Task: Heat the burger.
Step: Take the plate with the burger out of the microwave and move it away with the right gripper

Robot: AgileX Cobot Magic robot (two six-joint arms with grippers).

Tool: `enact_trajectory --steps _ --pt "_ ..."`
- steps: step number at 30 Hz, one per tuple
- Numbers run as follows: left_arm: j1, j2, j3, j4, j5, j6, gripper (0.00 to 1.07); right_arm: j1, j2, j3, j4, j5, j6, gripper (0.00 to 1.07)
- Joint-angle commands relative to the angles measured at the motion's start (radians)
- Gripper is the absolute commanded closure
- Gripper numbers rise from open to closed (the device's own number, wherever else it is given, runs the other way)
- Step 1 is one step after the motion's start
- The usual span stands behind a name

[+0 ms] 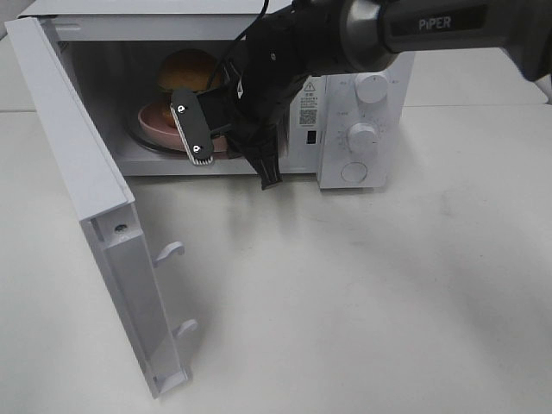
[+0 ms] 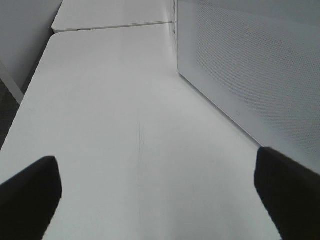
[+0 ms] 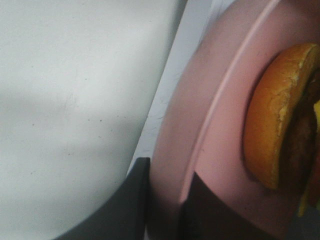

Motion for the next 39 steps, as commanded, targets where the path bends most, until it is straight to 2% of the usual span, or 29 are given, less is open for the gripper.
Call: enact_trajectory --steps 1,11,16,21,23,26,28,39 --pt "0.002 -0.022 0.002 -0.003 -0.008 -0.001 0.03 0.003 -0.086 0.107 0.005 -0.114 -0.083 1.07" --pt "0.002 -0.022 0.002 -0.003 -0.008 -0.001 0.03 0.006 -0.208 0.303 0.005 -0.224 -0.178 1.07" --pt "0.002 -0.022 0.002 -0.003 -0.008 -0.001 0.03 0.006 -0.255 0.372 0.004 -0.286 -0.179 1.07" --pt "0.002 -0.022 0.002 -0.003 -0.008 -0.001 0.03 0.006 -0.318 0.467 0.004 -0.348 -0.179 1.07" --pt "0.002 -0.022 0.002 -0.003 -0.008 -0.001 0.03 0.006 -0.365 0.539 0.005 -0.393 -0.179 1.07" --pt "0.002 -0.022 0.002 -0.003 -0.008 -0.001 0.03 0.006 -0.378 0.559 0.005 -0.407 -0.179 1.07" --pt "0.002 -0.022 0.002 -0.003 -0.008 -0.001 0.03 0.006 -0.411 0.611 0.005 -0.447 -0.178 1.07" --pt "0.002 -0.022 0.002 -0.003 -0.008 -0.001 0.03 0.006 -0.567 0.819 0.005 -0.498 -0.168 1.07"
